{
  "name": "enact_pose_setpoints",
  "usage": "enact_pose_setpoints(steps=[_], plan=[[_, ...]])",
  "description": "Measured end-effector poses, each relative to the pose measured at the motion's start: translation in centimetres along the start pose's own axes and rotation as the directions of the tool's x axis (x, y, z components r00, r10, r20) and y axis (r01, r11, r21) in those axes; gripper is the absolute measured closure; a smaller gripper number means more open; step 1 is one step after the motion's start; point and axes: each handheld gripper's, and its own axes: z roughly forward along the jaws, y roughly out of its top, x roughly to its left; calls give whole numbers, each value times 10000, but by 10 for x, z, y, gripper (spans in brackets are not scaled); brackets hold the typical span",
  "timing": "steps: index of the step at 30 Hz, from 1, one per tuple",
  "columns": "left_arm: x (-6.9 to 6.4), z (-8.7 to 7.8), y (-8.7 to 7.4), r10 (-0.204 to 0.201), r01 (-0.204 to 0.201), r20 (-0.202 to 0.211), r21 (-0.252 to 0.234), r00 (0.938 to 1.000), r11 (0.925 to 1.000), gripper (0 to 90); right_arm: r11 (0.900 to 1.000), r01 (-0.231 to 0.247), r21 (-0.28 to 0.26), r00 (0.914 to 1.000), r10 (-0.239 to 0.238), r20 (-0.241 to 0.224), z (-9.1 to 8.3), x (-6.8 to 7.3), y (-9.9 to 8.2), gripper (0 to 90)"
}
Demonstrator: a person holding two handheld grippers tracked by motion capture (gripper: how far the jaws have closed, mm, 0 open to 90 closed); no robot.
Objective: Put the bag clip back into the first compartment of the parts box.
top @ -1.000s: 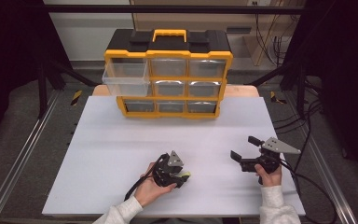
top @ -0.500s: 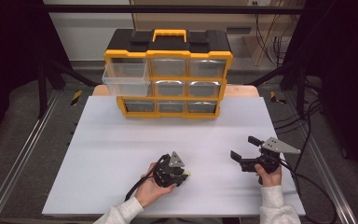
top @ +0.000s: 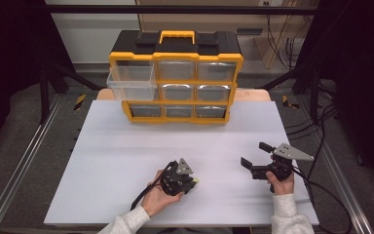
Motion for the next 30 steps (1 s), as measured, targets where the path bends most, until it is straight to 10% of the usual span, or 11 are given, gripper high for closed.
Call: enact_pose_setpoints(steps=[30], plan=[[12, -34, 8, -354, 344, -123, -760, 9993, 9965, 776, 10000, 38, 59, 10000, -38, 7, 1, 0, 0, 4]])
